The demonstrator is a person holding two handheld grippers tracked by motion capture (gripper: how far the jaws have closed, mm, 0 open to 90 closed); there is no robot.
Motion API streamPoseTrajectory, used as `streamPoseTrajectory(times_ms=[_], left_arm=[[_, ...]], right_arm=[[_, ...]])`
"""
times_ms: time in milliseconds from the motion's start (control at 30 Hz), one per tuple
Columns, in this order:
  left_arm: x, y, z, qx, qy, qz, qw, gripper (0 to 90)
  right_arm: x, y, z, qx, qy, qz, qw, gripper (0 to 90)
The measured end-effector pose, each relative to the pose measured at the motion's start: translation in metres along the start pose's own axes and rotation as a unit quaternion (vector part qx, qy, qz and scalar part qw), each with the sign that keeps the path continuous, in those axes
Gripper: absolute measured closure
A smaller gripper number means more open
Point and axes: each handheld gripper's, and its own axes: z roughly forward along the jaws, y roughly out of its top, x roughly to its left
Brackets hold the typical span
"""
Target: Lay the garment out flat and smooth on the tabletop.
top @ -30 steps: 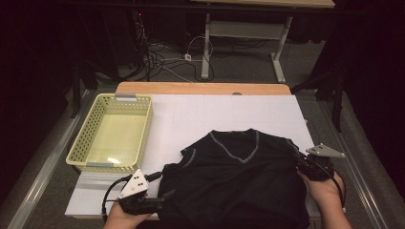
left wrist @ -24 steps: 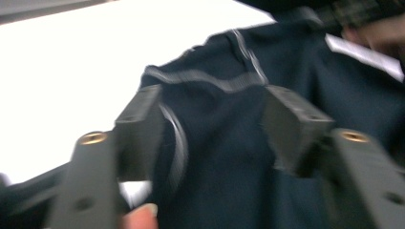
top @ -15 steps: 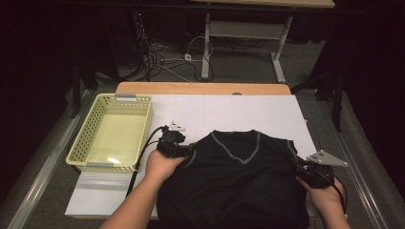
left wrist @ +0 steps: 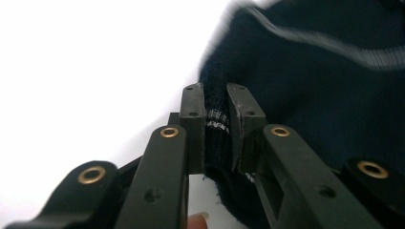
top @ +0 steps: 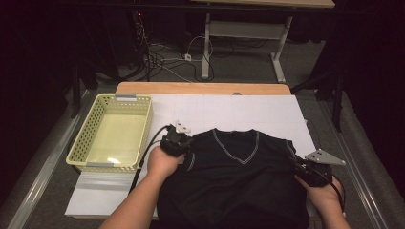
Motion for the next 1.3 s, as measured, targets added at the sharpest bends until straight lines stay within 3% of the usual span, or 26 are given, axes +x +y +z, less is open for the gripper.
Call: streamPoseTrajectory(times_ms=[100,167,200,300,367,400,433,467,500,567,600,633,667,700,733,800,833,867,900,933,967,1000,1133,1167,1200,1300], left_arm=[[0.014,0.017,-0.004,-0.021,0.029,-0.011,0.9993,76.9],[0.020,0.019,0.003,-0.008,0.013,-0.041,0.9990,73.5],[0.022,0.017,0.007,0.007,0.000,-0.057,0.9983,67.2],[0.016,0.005,0.008,0.010,0.003,-0.070,0.9975,42.0],[0.013,-0.004,0.006,0.020,-0.016,-0.084,0.9961,30.3],[0.010,-0.007,0.006,0.037,-0.029,-0.080,0.9957,28.6],[0.008,-0.010,0.007,0.065,-0.039,-0.074,0.9944,36.8],[0.005,-0.013,0.009,0.087,-0.052,-0.071,0.9924,36.8],[0.001,-0.019,0.017,0.120,-0.068,-0.067,0.9882,42.7],[-0.001,-0.021,0.020,0.122,-0.060,-0.059,0.9889,42.8],[-0.004,-0.022,0.021,0.117,-0.050,-0.052,0.9905,44.4],[-0.006,-0.023,0.021,0.108,-0.073,-0.042,0.9905,55.5],[-0.006,-0.023,0.021,0.108,-0.073,-0.042,0.9905,69.6],[-0.009,-0.023,0.022,0.106,-0.090,-0.037,0.9895,69.6],[-0.015,-0.024,0.022,0.099,-0.084,-0.016,0.9914,75.9],[-0.016,-0.024,0.021,0.095,-0.085,-0.006,0.9918,76.6],[-0.017,-0.024,0.012,0.072,-0.078,0.015,0.9942,77.1],[-0.017,-0.024,0.012,0.072,-0.078,0.015,0.9942,77.1],[-0.017,-0.022,0.003,0.055,-0.077,0.022,0.9953,77.1],[-0.016,-0.019,-0.019,0.014,-0.078,0.029,0.9964,77.1],[-0.016,-0.019,-0.019,0.014,-0.078,0.029,0.9964,77.2],[-0.016,-0.017,-0.032,-0.009,-0.081,0.029,0.9963,77.3],[-0.015,-0.009,-0.076,-0.069,-0.073,0.039,0.9942,77.4],[-0.013,-0.005,-0.085,-0.084,-0.077,0.035,0.9928,77.4],[-0.010,0.002,-0.102,-0.123,-0.079,0.037,0.9886,77.4],[-0.008,0.007,-0.110,-0.147,-0.074,0.032,0.9859,77.4]], right_arm=[[-0.001,0.009,0.001,-0.002,-0.002,-0.006,1.0000,80.1],[0.001,0.015,0.003,-0.002,-0.004,-0.010,0.9999,79.8],[0.002,0.018,0.005,0.001,-0.005,-0.009,0.9999,79.4],[0.004,0.021,0.012,0.009,-0.003,-0.015,0.9998,78.7],[0.004,0.020,0.015,0.010,-0.002,-0.019,0.9998,78.6],[0.004,0.019,0.016,0.011,-0.002,-0.015,0.9998,78.6],[0.004,0.017,0.017,0.012,-0.002,-0.014,0.9998,78.6],[0.004,0.017,0.017,0.012,-0.002,-0.014,0.9998,78.6],[0.005,0.016,0.017,0.015,-0.001,-0.010,0.9998,78.6],[0.006,0.015,0.018,0.015,0.000,-0.009,0.9998,78.5],[0.007,0.015,0.018,0.015,0.000,-0.006,0.9999,78.4],[0.009,0.015,0.017,0.015,0.001,-0.004,0.9999,78.2],[0.009,0.015,0.017,0.015,0.001,-0.004,0.9999,78.2],[0.010,0.016,0.017,0.015,0.003,-0.004,0.9999,78.0],[0.011,0.016,0.017,0.017,0.006,-0.006,0.9998,77.8],[0.012,0.017,0.016,0.016,0.007,-0.006,0.9998,77.8],[0.013,0.019,0.013,0.010,0.007,-0.010,0.9999,78.3],[0.012,0.021,0.010,0.005,0.008,-0.011,0.9999,78.5],[0.012,0.021,0.010,0.005,0.008,-0.011,0.9999,78.5],[0.010,0.027,-0.002,-0.011,0.010,-0.012,0.9998,78.6],[0.010,0.027,-0.002,-0.011,0.010,-0.012,0.9998,78.6],[0.009,0.033,-0.019,-0.035,0.017,-0.020,0.9990,78.7],[0.008,0.042,-0.042,-0.064,0.013,-0.031,0.9974,79.1],[0.007,0.046,-0.050,-0.077,0.011,-0.030,0.9965,79.2],[0.003,0.057,-0.063,-0.101,0.014,-0.025,0.9945,79.5],[0.004,0.069,-0.072,-0.122,0.015,-0.033,0.9919,79.6]])
